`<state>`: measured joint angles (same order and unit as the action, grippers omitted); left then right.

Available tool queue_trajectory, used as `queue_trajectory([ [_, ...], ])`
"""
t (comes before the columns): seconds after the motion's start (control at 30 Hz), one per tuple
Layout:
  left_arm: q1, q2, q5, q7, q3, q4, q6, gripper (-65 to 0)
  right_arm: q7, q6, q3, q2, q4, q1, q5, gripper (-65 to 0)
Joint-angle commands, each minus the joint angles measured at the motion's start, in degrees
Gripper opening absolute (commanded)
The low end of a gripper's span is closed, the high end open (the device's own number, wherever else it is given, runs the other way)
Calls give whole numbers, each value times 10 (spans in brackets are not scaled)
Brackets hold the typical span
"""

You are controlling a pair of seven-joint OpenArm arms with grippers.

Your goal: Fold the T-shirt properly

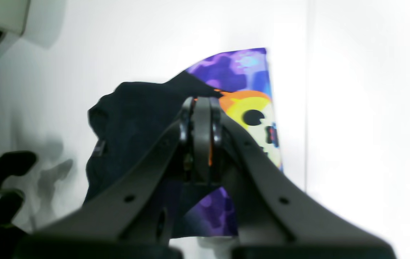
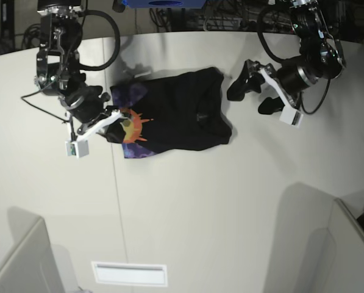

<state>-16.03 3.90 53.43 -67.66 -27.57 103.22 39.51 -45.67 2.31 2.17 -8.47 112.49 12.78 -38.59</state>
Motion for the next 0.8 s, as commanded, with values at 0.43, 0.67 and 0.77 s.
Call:
queue_trajectory([
  [0.43,92,-31,11,81,147,-226,-63,0,9,-8,2,-13,11,3,-7,-650],
  [0.67,112,-29,10,102,213,-262,-125,-260,11,-8,24,-34,11,12,-9,-650],
  [0.77,131,-3,11,101,239,-285,-148,-558,9,-8,49,-35,11,19,-9,-650],
])
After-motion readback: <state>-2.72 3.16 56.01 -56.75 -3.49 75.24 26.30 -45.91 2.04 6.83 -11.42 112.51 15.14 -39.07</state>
